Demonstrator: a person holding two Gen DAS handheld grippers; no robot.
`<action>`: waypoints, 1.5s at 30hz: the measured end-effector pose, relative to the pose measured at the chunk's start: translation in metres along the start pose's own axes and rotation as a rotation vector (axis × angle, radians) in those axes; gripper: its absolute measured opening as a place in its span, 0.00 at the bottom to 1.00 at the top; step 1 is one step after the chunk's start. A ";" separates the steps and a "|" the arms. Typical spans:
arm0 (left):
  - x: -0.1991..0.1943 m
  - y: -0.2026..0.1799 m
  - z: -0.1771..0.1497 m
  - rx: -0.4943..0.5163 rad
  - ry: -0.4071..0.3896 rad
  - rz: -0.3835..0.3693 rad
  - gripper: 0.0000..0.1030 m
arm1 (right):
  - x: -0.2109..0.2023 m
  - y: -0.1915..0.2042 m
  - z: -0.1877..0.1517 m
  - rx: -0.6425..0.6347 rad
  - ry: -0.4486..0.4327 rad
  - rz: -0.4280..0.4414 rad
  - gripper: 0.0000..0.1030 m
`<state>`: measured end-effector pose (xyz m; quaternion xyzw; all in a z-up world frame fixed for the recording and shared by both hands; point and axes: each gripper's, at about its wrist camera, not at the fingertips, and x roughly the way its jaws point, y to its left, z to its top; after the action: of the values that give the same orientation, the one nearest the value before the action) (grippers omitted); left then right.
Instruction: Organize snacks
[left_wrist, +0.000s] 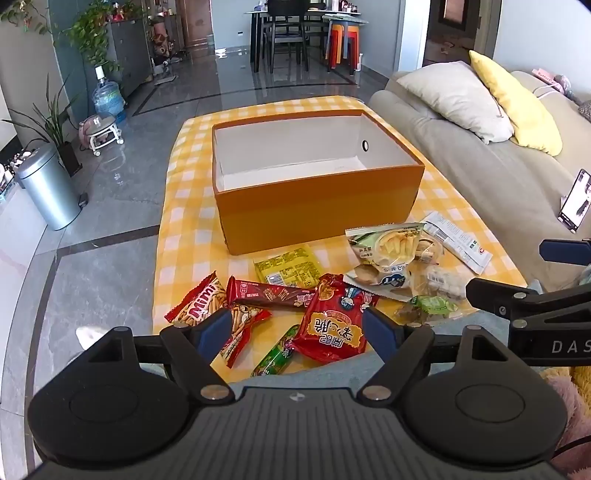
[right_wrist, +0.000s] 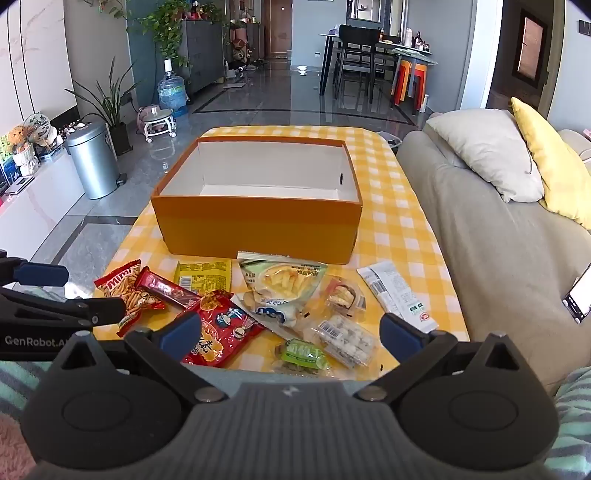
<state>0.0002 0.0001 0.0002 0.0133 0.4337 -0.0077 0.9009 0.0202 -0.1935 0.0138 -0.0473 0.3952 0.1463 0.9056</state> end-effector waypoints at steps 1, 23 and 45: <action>0.000 0.000 0.000 0.001 -0.003 -0.002 0.91 | 0.000 0.000 0.000 0.002 0.001 0.002 0.96; 0.005 0.004 -0.002 -0.008 0.016 0.020 0.91 | 0.003 0.004 0.000 -0.021 0.002 0.010 0.96; 0.005 0.004 -0.002 -0.012 0.024 0.019 0.91 | 0.008 0.002 0.000 -0.008 0.027 0.016 0.96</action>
<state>0.0013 0.0038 -0.0049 0.0122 0.4444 0.0035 0.8958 0.0243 -0.1903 0.0081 -0.0499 0.4071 0.1544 0.8989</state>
